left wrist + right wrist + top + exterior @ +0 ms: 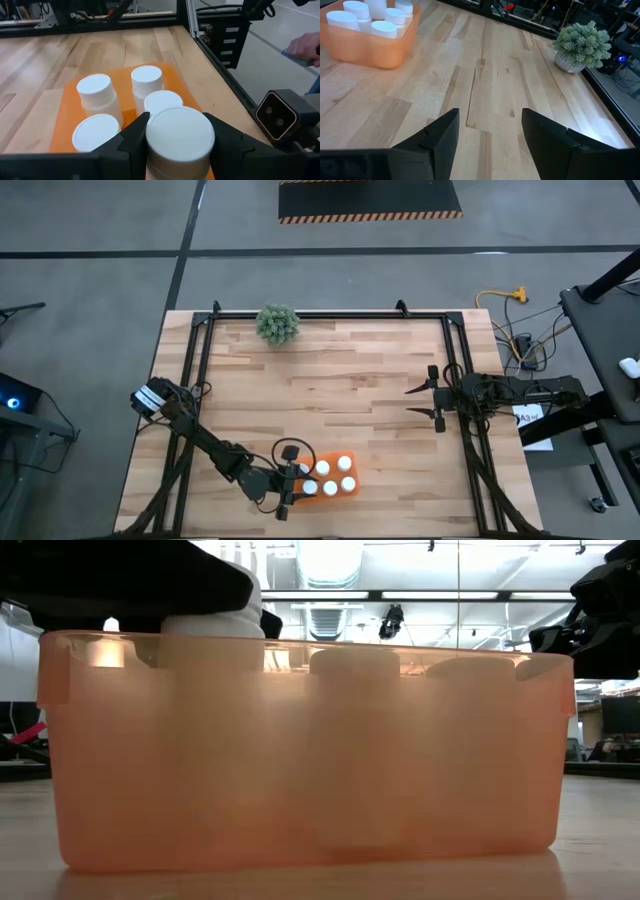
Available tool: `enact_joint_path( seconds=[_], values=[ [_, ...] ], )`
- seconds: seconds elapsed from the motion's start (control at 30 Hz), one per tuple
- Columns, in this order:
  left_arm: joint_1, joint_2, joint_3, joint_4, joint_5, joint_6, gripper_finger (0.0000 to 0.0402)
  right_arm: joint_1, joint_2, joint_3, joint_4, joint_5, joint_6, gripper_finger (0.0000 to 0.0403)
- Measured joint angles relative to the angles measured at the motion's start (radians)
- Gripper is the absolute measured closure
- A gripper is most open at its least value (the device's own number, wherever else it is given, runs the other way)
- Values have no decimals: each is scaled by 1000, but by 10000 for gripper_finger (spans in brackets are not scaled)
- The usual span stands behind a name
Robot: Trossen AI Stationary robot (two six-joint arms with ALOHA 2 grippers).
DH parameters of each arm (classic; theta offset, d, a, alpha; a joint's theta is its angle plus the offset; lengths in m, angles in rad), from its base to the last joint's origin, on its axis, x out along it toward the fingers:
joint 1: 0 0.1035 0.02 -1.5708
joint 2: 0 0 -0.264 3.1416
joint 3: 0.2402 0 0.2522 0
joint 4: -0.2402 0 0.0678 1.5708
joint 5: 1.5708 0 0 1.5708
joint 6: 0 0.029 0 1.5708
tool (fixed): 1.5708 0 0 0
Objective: Pick and place pill bottles into a basket
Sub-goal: Put the pill bottle into the bin
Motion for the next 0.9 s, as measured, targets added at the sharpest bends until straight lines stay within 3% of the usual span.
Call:
enact_joint_path(
  seconds=[0.9],
  values=[
    [0,0,-2,-5,2,-23,240,0,0,0,0,0,0,197]
  ],
)
